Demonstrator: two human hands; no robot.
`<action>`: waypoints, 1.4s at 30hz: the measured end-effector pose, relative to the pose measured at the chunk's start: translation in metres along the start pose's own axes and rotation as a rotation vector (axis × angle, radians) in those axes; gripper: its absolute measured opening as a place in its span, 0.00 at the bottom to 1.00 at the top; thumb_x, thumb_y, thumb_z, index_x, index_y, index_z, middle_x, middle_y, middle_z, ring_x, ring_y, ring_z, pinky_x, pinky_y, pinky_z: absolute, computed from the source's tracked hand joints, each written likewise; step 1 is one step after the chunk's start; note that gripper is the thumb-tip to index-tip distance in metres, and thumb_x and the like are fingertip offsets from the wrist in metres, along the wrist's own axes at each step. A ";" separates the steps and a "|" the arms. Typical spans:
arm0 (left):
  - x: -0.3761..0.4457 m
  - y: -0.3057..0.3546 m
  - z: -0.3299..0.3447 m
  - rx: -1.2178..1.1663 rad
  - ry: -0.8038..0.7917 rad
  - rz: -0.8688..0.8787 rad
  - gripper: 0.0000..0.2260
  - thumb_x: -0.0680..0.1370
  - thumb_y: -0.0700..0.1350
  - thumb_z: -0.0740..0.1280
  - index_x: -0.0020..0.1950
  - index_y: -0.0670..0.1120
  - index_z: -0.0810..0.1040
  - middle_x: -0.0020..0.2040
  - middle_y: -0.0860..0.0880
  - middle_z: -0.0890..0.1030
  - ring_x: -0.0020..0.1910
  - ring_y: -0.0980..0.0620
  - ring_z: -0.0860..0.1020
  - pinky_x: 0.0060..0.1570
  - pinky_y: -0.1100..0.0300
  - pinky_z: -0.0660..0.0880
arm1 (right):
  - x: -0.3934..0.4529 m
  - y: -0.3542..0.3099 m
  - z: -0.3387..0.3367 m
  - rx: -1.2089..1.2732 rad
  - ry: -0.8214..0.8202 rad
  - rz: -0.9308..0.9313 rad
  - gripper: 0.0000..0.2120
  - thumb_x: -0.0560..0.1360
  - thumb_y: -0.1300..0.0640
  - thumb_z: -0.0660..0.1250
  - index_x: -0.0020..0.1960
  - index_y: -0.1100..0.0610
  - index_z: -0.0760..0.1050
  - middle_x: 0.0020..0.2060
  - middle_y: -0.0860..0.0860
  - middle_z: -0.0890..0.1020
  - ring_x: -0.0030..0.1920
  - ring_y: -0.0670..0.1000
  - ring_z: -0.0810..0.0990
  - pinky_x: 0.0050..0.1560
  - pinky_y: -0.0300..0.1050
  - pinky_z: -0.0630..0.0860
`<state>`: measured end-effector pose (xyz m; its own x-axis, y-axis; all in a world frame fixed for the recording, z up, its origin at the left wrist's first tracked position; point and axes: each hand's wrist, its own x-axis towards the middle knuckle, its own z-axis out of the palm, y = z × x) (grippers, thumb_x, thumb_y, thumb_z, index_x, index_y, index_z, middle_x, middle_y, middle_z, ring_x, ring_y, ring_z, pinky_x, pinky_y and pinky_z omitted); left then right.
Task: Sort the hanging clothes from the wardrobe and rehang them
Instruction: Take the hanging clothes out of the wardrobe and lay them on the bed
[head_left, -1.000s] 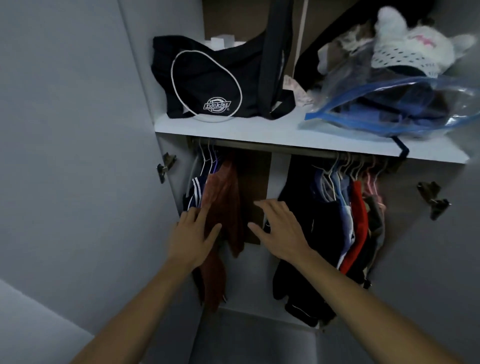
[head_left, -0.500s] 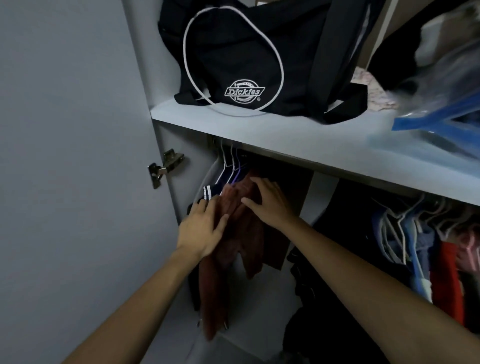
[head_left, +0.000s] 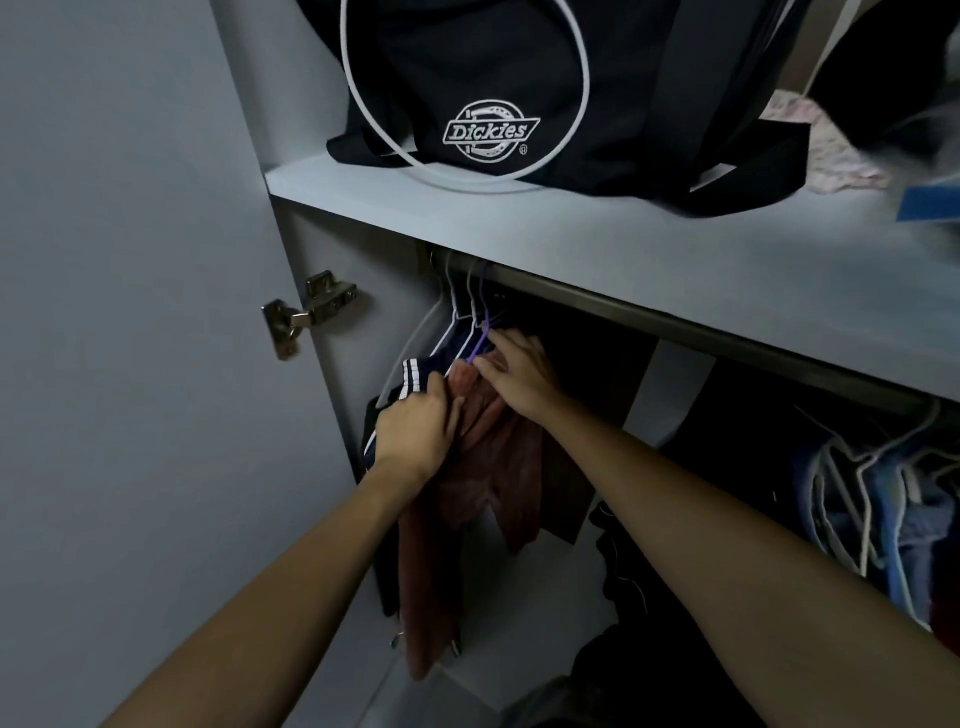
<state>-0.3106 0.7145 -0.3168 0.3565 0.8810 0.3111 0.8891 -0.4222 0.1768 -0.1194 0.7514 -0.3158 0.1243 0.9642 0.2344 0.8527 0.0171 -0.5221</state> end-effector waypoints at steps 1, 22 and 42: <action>0.002 0.001 0.001 0.002 -0.006 0.000 0.15 0.87 0.55 0.55 0.58 0.43 0.69 0.44 0.42 0.82 0.41 0.39 0.81 0.33 0.53 0.66 | 0.001 0.001 0.000 -0.003 0.005 -0.007 0.28 0.82 0.44 0.66 0.79 0.51 0.69 0.77 0.51 0.69 0.74 0.58 0.66 0.75 0.50 0.65; -0.031 -0.055 -0.029 -0.066 0.210 0.131 0.13 0.86 0.52 0.60 0.51 0.42 0.72 0.30 0.39 0.77 0.28 0.33 0.78 0.28 0.53 0.64 | 0.002 -0.001 -0.002 -0.091 0.315 -0.112 0.23 0.80 0.38 0.60 0.67 0.51 0.78 0.67 0.61 0.73 0.67 0.64 0.72 0.68 0.59 0.72; -0.198 -0.131 -0.149 -0.134 0.121 -0.096 0.19 0.81 0.66 0.57 0.41 0.51 0.63 0.29 0.45 0.77 0.32 0.36 0.80 0.28 0.53 0.68 | -0.117 -0.134 -0.002 -0.162 0.224 -0.356 0.21 0.79 0.35 0.66 0.38 0.48 0.66 0.37 0.44 0.71 0.46 0.54 0.74 0.49 0.52 0.65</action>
<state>-0.5403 0.5631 -0.2621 0.2281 0.8898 0.3953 0.8680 -0.3697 0.3315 -0.2475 0.6355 -0.2712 -0.0997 0.8241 0.5575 0.9286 0.2784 -0.2454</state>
